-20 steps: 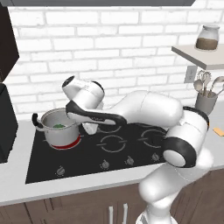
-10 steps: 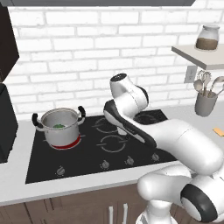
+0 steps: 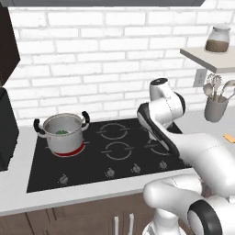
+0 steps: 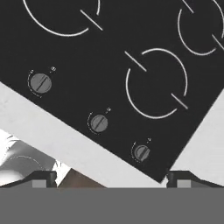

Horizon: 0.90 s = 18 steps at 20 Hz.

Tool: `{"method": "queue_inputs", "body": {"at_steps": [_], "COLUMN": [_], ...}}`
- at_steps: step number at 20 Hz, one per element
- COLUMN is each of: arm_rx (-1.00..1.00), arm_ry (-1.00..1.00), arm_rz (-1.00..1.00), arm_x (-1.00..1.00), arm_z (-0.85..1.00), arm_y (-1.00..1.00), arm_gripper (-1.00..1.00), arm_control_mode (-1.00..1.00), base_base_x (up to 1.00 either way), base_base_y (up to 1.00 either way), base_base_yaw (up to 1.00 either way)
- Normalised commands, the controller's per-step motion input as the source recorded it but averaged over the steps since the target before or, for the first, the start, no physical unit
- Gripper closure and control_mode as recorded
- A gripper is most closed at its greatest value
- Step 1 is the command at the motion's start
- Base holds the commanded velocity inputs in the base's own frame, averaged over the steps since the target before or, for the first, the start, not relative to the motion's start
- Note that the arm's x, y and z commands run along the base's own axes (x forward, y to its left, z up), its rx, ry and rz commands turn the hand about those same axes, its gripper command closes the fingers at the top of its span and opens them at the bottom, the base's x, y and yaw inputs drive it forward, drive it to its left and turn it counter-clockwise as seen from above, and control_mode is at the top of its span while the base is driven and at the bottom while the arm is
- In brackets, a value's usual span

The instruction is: Put the lime and broccoli in the pot. Retrieve the spatula and lightly stir the vegetables in the pot.

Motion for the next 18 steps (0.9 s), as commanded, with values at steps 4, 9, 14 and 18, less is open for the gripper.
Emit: {"method": "queue_inputs", "body": {"at_steps": [4,9,14,18], "arm_rx": [0.00,0.04,0.00,0.01], "arm_ry": [0.00,0.02,0.03,0.00], "arm_rz": [-0.48,-0.46,-0.43,-0.38], "arm_x": [0.00,0.00,-0.05,-0.45], "arm_z": [0.00,0.00,-0.05,-0.20], "arm_y": [-1.00,-1.00,-1.00,-1.00], "arm_gripper": [-1.00,-1.00,-1.00,-1.00], "arm_control_mode": [-1.00,-1.00,-1.00,-1.00], "base_base_x": [0.00,0.00,0.00,0.00], "base_base_y": [0.00,0.00,0.00,0.00], "base_base_yaw": [0.00,0.00,0.00,0.00]}}
